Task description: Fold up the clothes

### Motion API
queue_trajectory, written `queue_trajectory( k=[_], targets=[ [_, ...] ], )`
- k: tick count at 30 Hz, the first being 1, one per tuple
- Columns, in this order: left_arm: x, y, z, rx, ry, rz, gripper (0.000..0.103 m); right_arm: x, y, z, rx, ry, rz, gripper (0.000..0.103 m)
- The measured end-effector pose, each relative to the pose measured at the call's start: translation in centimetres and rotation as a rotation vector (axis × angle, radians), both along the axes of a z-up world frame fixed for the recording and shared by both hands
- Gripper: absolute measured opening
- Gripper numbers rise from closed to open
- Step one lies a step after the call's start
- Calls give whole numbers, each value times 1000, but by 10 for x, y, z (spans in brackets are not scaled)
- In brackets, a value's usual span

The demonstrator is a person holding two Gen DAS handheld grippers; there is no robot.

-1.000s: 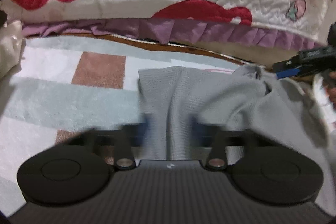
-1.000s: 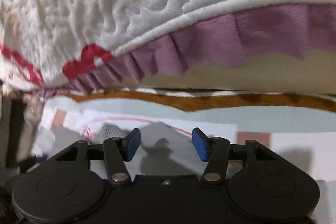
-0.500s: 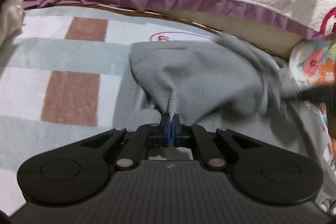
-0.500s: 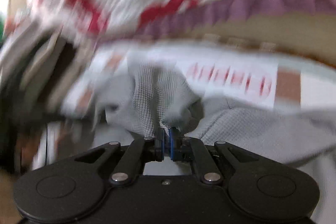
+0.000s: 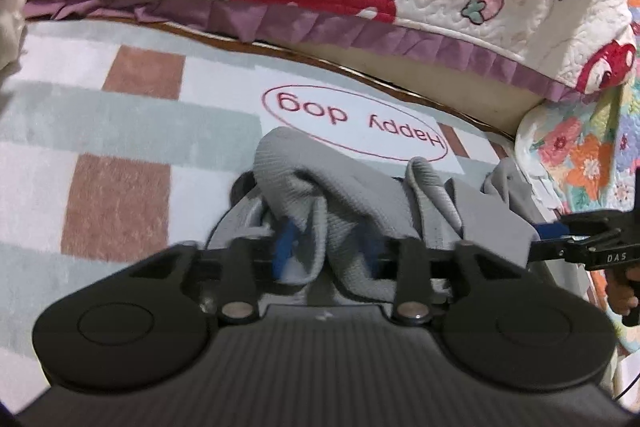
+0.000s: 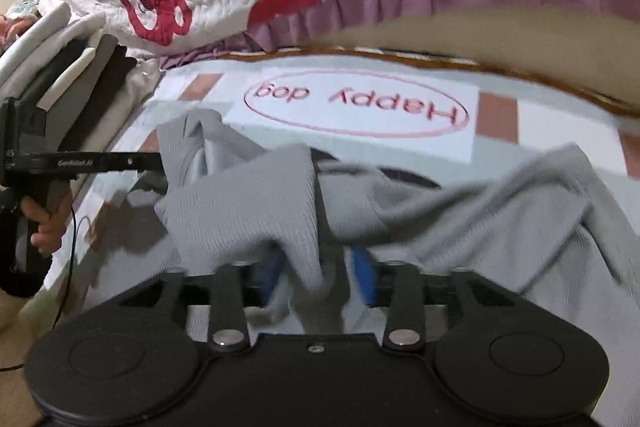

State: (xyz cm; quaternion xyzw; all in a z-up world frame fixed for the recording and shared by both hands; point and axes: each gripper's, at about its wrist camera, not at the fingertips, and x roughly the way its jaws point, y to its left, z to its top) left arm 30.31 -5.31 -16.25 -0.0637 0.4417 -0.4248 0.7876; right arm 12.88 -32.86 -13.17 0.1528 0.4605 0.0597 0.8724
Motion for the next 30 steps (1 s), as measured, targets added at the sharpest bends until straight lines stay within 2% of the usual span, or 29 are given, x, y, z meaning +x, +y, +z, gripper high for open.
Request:
queue_trajectory(
  k=[3,4,5,6,7,9,11,13,15,16,17,18,19,20,21,22,26,29,30],
  targets=[
    [1,-8,-11,-14,-14,-3,45,14,14,-15,31,-5,30,59],
    [1,-11,-15,-18,-19,-1,44,17,18,-22,45,-1,40,50],
    [1,-13,-19,-20,-34,5,42,21,20,-23,46,-7,42,32],
    [1,-15,-22,-23,-48,-1,28,25,20,-18,29,-26,34,10],
    [2,-18,-23,-26,-60,-13,4,29,19,-13,12,-46,25,9],
    [0,-21,-17,-20,-108,-15,5,38,13,8,-57,-109,1,8],
    [-2,-17,-4,-33,-171,2,4,54,-1,39,-170,-177,-23,8],
    [-1,-9,6,-57,-221,48,4,71,-13,68,-298,-240,-45,8],
    [5,2,11,-69,-241,119,4,92,-21,92,-487,-300,-64,7],
    [8,8,12,-74,-245,159,4,102,-26,101,-553,-329,-80,7],
    [12,13,11,-74,-245,194,4,109,-32,105,-579,-355,-105,8],
    [15,19,10,-74,-244,229,4,116,-37,109,-604,-382,-130,10],
    [20,22,7,-68,-241,250,4,123,-43,113,-630,-408,-156,21],
    [23,24,4,-56,-238,268,4,127,-51,115,-618,-423,-176,29],
    [26,25,1,-34,-240,291,4,126,-62,114,-553,-421,-189,44],
    [28,26,-2,-9,-242,311,4,124,-73,112,-490,-418,-211,46],
    [27,25,-4,34,-266,350,4,84,-123,78,-301,-335,-402,46],
    [19,22,2,82,-322,346,4,49,-164,41,-259,-205,-527,46],
    [16,21,5,98,-342,343,4,38,-176,30,-255,-168,-558,37]
  ],
)
